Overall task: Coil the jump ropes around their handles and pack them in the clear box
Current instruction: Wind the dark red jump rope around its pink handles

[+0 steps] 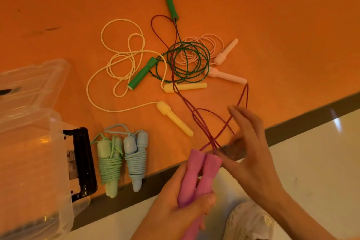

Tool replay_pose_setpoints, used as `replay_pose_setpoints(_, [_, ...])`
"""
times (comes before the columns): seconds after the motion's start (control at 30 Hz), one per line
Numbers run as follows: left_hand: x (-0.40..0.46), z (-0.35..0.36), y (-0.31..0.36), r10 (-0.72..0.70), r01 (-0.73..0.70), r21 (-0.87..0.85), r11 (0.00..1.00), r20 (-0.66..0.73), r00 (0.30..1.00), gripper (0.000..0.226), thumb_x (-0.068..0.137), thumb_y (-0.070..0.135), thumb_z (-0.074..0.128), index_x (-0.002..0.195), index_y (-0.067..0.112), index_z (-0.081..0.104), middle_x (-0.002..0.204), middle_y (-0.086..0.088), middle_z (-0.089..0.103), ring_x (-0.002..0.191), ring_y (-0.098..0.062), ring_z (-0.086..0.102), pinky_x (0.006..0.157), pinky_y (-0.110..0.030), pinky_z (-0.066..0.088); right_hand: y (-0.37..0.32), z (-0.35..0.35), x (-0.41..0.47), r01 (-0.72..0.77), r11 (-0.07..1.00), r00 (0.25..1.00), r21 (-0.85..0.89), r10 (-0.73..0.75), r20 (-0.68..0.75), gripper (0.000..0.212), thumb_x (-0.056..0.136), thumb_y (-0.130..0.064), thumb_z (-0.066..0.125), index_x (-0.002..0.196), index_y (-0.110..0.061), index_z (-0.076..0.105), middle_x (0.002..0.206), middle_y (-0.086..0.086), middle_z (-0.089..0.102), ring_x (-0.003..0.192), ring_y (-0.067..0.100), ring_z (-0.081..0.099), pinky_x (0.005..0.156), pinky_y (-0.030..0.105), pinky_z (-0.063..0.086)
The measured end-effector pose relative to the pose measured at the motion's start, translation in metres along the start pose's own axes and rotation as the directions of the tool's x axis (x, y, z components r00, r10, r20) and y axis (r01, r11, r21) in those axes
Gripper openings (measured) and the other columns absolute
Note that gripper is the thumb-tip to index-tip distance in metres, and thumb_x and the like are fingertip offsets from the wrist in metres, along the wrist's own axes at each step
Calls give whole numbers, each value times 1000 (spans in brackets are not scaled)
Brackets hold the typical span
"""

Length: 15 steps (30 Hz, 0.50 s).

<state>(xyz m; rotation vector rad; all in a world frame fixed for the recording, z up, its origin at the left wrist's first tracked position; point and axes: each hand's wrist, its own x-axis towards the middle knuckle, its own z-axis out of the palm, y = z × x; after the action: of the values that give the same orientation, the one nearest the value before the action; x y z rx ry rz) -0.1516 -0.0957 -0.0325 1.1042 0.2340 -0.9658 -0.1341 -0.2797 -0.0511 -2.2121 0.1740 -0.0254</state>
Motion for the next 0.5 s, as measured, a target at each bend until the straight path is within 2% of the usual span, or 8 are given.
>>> replay_pose_setpoints(0.07, [-7, 3, 6, 33, -38, 98, 994, 56, 998, 65, 86, 8, 68, 138, 35, 42, 114, -3, 70, 78, -11, 63, 66, -26, 50, -7, -8, 15, 98, 995, 981, -12, -94, 169, 62, 73, -15, 79, 126, -36, 55, 127, -24, 49, 86, 9, 59, 69, 17, 50])
replay_pose_setpoints(0.13, [-14, 8, 16, 55, -66, 178, 982, 62, 997, 62, 81, 18, 68, 134, 39, 45, 94, -5, 71, 76, -20, 65, 70, -31, 52, -18, -16, 31, 49, 999, 980, 4, -49, 192, 24, 78, -15, 74, 97, -28, 69, 90, -24, 66, 75, 3, 63, 63, 15, 47])
replay_pose_setpoints(0.2, [-20, 13, 28, 87, -94, 216, 972, 40, 995, 53, 79, 22, 68, 126, 40, 52, 88, -6, 69, 72, -22, 65, 68, -32, 53, -27, -26, 41, -9, 999, 992, -39, 14, 127, 11, 81, -15, 74, 84, -25, 70, 68, -22, 62, 56, 4, 57, 52, 12, 40])
replay_pose_setpoints(0.27, [-27, 19, 45, 162, -171, 239, 956, 55, 985, 41, 81, 24, 69, 117, 40, 58, 86, -6, 68, 69, -20, 63, 65, -29, 51, -50, -46, 46, 157, 977, 985, -145, -166, -54, 6, 82, -14, 70, 85, -19, 72, 78, -16, 64, 59, 8, 55, 56, 21, 43])
replay_pose_setpoints(0.37, [-44, 33, 73, 281, -319, 263, 911, 170, 944, 39, 82, 29, 68, 119, 35, 56, 86, -5, 65, 70, -16, 60, 69, -30, 50, -92, -86, 30, 446, 850, 746, -280, -526, -408, 4, 87, -4, 68, 88, -7, 66, 96, 5, 60, 64, 12, 52, 57, 23, 44])
replay_pose_setpoints(0.43, [-57, 47, 88, 282, -356, 292, 888, 268, 921, 38, 86, 27, 66, 122, 30, 54, 89, -8, 63, 72, -16, 59, 71, -32, 49, -106, -106, 14, 459, 815, 638, -353, -579, -507, 13, 87, 0, 66, 92, -10, 59, 99, 8, 55, 66, 5, 47, 57, 18, 39])
replay_pose_setpoints(0.47, [-62, 52, 91, 257, -344, 310, 886, 288, 923, 37, 87, 25, 66, 122, 30, 54, 90, -8, 63, 72, -16, 60, 70, -33, 50, -105, -110, 8, 387, 855, 724, -344, -513, -460, 13, 86, -1, 66, 89, -11, 59, 101, 4, 57, 65, 5, 46, 57, 18, 38])
replay_pose_setpoints(0.5, [-66, 55, 91, 228, -312, 328, 892, 270, 936, 35, 88, 24, 65, 120, 32, 55, 90, -7, 65, 71, -17, 61, 68, -34, 50, -101, -112, 5, 261, 915, 881, -308, -356, -312, 9, 84, -8, 68, 86, -13, 62, 100, -2, 60, 64, 6, 48, 58, 21, 40])
